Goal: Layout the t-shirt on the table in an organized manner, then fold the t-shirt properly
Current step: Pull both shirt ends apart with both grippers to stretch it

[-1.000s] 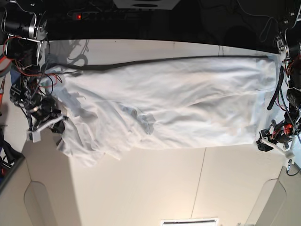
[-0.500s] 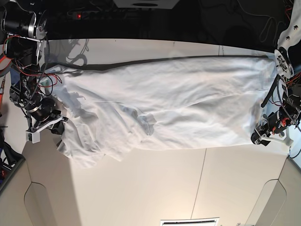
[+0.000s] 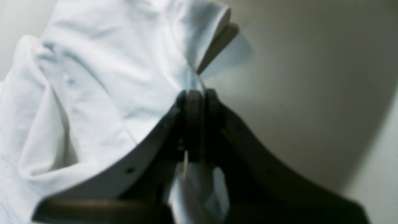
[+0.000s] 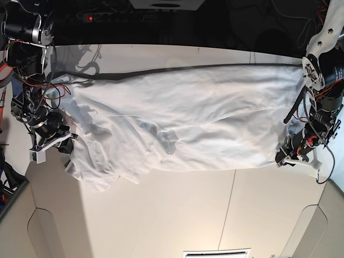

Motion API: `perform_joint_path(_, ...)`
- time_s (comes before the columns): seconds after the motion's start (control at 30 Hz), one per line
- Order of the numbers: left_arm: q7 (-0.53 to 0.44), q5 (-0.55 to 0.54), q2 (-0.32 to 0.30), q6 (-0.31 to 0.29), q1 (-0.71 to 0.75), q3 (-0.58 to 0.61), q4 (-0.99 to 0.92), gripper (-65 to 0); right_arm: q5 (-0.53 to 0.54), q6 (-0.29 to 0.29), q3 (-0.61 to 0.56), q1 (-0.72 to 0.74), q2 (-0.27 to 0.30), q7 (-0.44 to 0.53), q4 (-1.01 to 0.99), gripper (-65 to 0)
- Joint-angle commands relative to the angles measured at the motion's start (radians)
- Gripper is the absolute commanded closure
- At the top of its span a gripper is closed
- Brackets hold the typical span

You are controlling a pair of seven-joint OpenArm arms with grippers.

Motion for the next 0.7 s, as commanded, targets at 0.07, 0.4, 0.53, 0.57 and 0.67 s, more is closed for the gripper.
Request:
perform_joint_path(0.07, -0.017, -0.027, -0.016, -0.009, -0.027, 0.000, 0.018, 0.0, 0.019, 0.000, 0.001, 0.019, 0.016, 0.001, 0.011, 0.0)
perform_joint_path(0.4, 0.070, -0.119, -0.037, -0.212, -0.025, 0.000, 0.096, 0.0, 0.059, 0.004, 0.017, 0.020, 0.017, -0.066, 0.188, 0.0)
perform_joint_path(0.53, 0.124, -0.200, -0.051, -0.238, -0.025, 0.000, 0.127, 0.0, 0.066, 0.004, 0.016, 0.019, 0.016, -0.179, 0.353, 0.0)
perform_joint_path(0.57, 0.137, -0.215, -0.053, -0.238, -0.025, 0.000, 0.130, 0.0, 0.078, 0.004, 0.016, 0.019, 0.016, -0.214, 0.387, 0.0)
perform_joint_path(0.67, 0.180, -0.257, -0.053, -0.238, -0.025, 0.000, 0.132, 0.0, 0.132, 0.004, 0.016, 0.019, 0.017, -0.333, 0.475, 0.0)
